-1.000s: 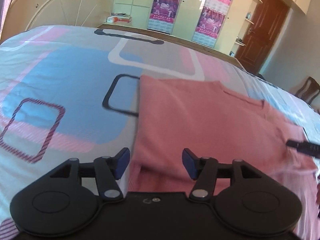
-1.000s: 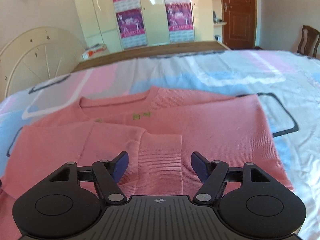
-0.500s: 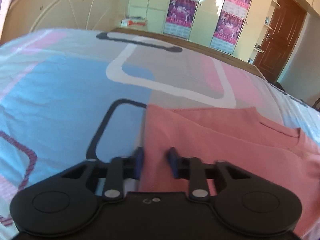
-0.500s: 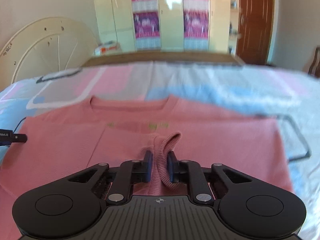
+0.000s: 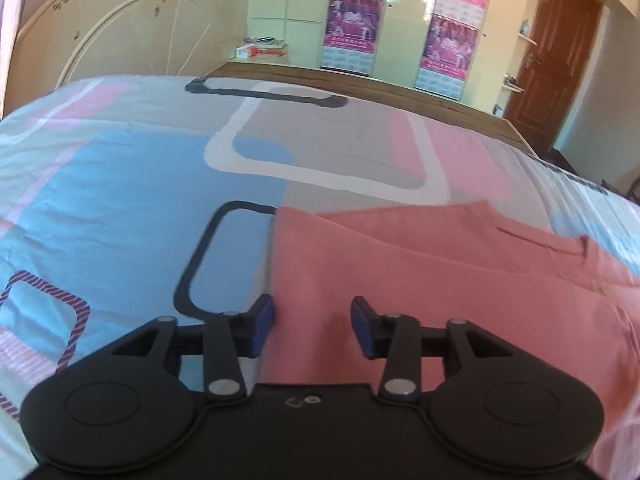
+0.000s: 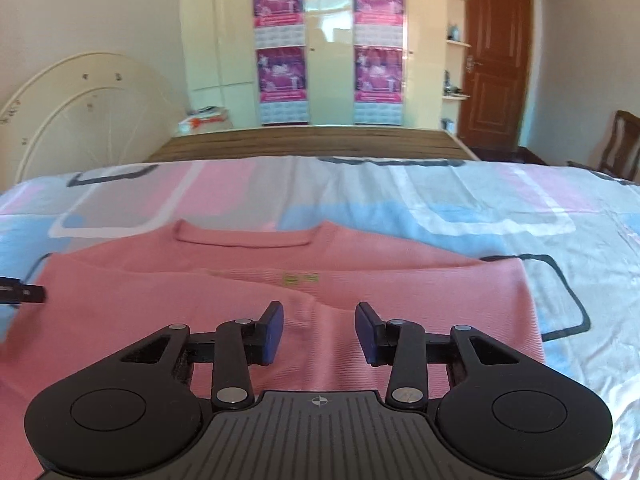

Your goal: Fold small clothes

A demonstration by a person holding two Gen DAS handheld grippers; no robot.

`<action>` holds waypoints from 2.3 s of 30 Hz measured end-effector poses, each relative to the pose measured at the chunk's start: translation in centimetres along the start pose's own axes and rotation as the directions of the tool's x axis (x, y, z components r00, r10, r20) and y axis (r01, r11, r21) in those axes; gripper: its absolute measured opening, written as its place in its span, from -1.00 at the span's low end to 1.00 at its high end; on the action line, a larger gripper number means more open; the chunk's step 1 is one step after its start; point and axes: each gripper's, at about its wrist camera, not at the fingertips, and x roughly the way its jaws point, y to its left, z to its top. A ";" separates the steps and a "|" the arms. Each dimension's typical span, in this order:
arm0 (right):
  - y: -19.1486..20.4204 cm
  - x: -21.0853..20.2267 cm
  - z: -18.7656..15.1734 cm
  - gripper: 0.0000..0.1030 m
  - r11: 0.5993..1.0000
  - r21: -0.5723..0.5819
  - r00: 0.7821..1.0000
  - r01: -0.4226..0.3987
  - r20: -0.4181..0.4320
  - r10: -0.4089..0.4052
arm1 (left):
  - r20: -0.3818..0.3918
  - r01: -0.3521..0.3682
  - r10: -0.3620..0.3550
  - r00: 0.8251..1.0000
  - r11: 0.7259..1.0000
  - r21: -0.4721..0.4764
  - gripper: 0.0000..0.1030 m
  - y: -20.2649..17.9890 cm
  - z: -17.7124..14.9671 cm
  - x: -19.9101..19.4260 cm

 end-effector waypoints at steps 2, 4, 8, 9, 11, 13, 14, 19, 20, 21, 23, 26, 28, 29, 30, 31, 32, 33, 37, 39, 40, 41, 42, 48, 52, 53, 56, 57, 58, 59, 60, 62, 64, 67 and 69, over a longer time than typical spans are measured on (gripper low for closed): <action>0.7 -0.3 0.0 -0.23 1.000 -0.011 1.000 -0.023 -0.018 0.023 | -0.001 0.011 -0.011 1.000 1.000 0.028 -0.07 -1.1 -0.5 -0.9; 1.4 -0.5 -0.3 -0.23 0.999 -0.014 0.998 -0.048 -0.037 0.048 | -0.011 0.031 -0.030 0.999 0.998 0.057 -0.04 -2.3 -1.1 -1.6; 2.9 -0.3 -1.6 -0.23 0.995 -0.067 0.994 -0.072 -0.083 0.066 | -0.041 0.061 -0.057 0.998 0.993 0.101 0.02 -4.4 -2.6 -2.4; 3.1 -0.1 -2.0 -0.23 0.994 -0.078 0.993 -0.072 -0.097 0.064 | -0.048 0.064 -0.058 0.997 0.991 0.114 0.03 -4.8 -3.1 -2.5; 3.1 0.2 -2.8 -0.23 0.993 -0.107 0.992 -0.051 -0.117 0.039 | -0.059 0.064 -0.056 0.997 0.988 0.137 0.08 -5.5 -3.9 -2.4; 2.8 0.7 -3.7 -0.23 0.989 -0.147 0.991 -0.007 -0.136 -0.013 | -0.083 0.055 -0.042 0.996 0.986 0.160 0.11 -5.9 -4.6 -2.0; 2.3 0.9 -4.0 -0.23 0.989 -0.148 0.990 0.003 -0.142 -0.025 | -0.088 0.048 -0.034 0.996 0.985 0.166 0.12 -5.9 -4.9 -1.8; 1.2 0.0 -3.8 -0.23 0.995 -0.098 0.990 -0.003 -0.142 -0.011 | -0.083 0.023 -0.009 0.997 0.986 0.167 0.15 -6.3 -4.9 -2.5; 1.3 -0.4 -3.8 -0.22 0.995 -0.096 0.991 -0.012 -0.136 -0.001 | -0.080 0.021 -0.008 0.997 0.985 0.168 0.15 -6.5 -4.9 -2.8; 1.3 -0.7 -3.8 -0.22 0.995 -0.096 0.991 -0.024 -0.133 0.011 | -0.075 0.020 -0.008 0.997 0.985 0.171 0.15 -6.8 -5.0 -3.2; 1.2 -1.5 -3.7 -0.22 0.994 -0.099 0.991 -0.046 -0.130 0.033 | -0.067 0.024 -0.012 0.998 0.983 0.182 0.18 -7.5 -5.0 -3.8; 1.3 -2.4 -3.8 -0.22 0.992 -0.099 0.989 -0.082 -0.130 0.069 | -0.050 0.034 -0.024 0.998 0.977 0.209 0.20 -8.9 -5.3 -4.9; 1.4 -3.0 -4.1 -0.22 0.989 -0.102 0.987 -0.110 -0.133 0.096 | -0.045 0.044 -0.035 0.998 0.972 0.229 0.21 -10.0 -5.6 -5.5; 1.5 -3.3 -4.2 -0.22 0.987 -0.105 0.985 -0.124 -0.135 0.110 | -0.044 0.050 -0.041 0.998 0.970 0.238 0.23 -10.6 -5.8 -5.8; 1.7 -3.4 -4.3 -0.22 0.984 -0.111 0.983 -0.140 -0.138 0.124 | -0.044 0.056 -0.047 0.998 0.967 0.247 0.23 -11.3 -6.1 -6.1; 1.8 -3.6 -4.4 -0.22 0.982 -0.116 0.981 -0.151 -0.142 0.134 | -0.045 0.062 -0.052 0.998 0.965 0.255 0.24 -11.8 -6.4 -6.4; 2.0 -3.7 -4.6 -0.22 0.979 -0.120 0.978 -0.164 -0.147 0.146 | -0.048 0.068 -0.058 0.997 0.962 0.263 0.25 -12.5 -6.7 -6.6; 2.1 -3.8 -4.8 -0.22 0.977 -0.122 0.976 -0.177 -0.152 0.157 | -0.053 0.073 -0.061 0.997 0.960 0.270 0.26 -12.9 -7.0 -6.6; 2.3 -3.8 -5.8 -0.22 0.967 -0.132 0.964 -0.217 -0.187 0.190 | -0.067 0.072 -0.054 0.996 0.949 0.307 0.26 -14.6 -8.6 -6.8; 2.1 -3.8 -6.4 -0.22 0.965 -0.137 0.959 -0.224 -0.207 0.194 | -0.080 0.070 -0.047 0.996 0.946 0.318 0.26 -14.9 -9.4 -6.6; 2.0 -3.7 -6.7 -0.22 0.964 -0.139 0.957 -0.226 -0.218 0.192 | -0.085 0.068 -0.042 0.995 0.945 0.321 0.26 -15.0 -9.8 -6.6; 1.8 -3.7 -7.1 -0.22 0.964 -0.145 0.955 -0.224 -0.229 0.187 | -0.091 0.063 -0.035 0.995 0.943 0.325 0.26 -15.0 -10.2 -6.5; 1.6 -3.8 -7.4 -0.22 0.964 -0.152 0.955 -0.220 -0.236 0.181 | -0.094 0.057 -0.027 0.995 0.943 0.327 0.27 -14.8 -10.6 -6.4; -1.3 -5.0 -8.7 -0.22 0.969 -0.193 0.969 -0.152 -0.222 0.108 | -0.097 0.025 0.004 0.995 0.955 0.296 0.43 -12.2 -11.5 -7.4; -3.8 -6.0 -9.5 -0.21 0.982 -0.160 0.973 -0.100 -0.222 0.063 | -0.112 0.016 0.015 0.994 0.962 0.272 0.48 -10.6 -12.0 -7.9; -4.0 -6.3 -9.6 -0.21 0.984 -0.151 0.973 -0.092 -0.222 0.057 | -0.113 0.016 0.015 0.994 0.963 0.269 0.48 -10.5 -12.1 -8.1; -3.5 -7.7 -9.9 -0.20 0.985 -0.145 0.975 -0.095 -0.212 0.063 | -0.119 0.030 0.003 0.993 0.962 0.272 0.41 -10.6 -12.2 -8.8; -3.2 -8.4 -10.0 -0.20 0.984 -0.146 0.976 -0.105 -0.207 0.074 | -0.119 0.045 -0.012 0.993 0.961 0.274 0.41 -10.7 -12.3 -9.2; -2.6 -9.0 -10.2 -0.20 0.982 -0.148 0.976 -0.116 -0.202 0.085 | -0.118 0.059 -0.027 0.993 0.959 0.277 0.41 -10.8 -12.4 -9.7; -1.9 -9.6 -10.4 -0.20 0.980 -0.155 0.976 -0.125 -0.198 0.094 | -0.115 0.072 -0.041 0.993 0.957 0.281 0.41 -10.9 -12.6 -10.1; -1.3 -10.2 -10.7 -0.20 0.978 -0.161 0.976 -0.131 -0.196 0.098 | -0.112 0.084 -0.054 0.992 0.954 0.287 0.42 -10.9 -12.8 -10.6; 0.2 -11.3 -11.2 -0.20 0.976 -0.159 0.972 -0.152 -0.202 0.118 | -0.118 0.108 -0.075 0.990 0.945 0.308 0.43 -11.1 -13.4 -11.4; 1.4 -12.1 -11.6 -0.20 0.973 -0.146 0.967 -0.176 -0.213 0.143 | -0.124 0.125 -0.089 0.988 0.939 0.321 0.43 -11.0 -14.2 -12.0; 3.5 -13.1 -12.5 -0.20 0.967 -0.156 0.960 -0.203 -0.225 0.165 | -0.136 0.136 -0.096 0.986 0.935 0.326 0.43 -10.3 -15.5 -12.7; 4.5 -13.5 -13.3 -0.19 0.965 -0.166 0.957 -0.204 -0.240 0.161 | -0.154 0.139 -0.092 0.984 0.935 0.327 0.44 -9.4 -16.7 -13.0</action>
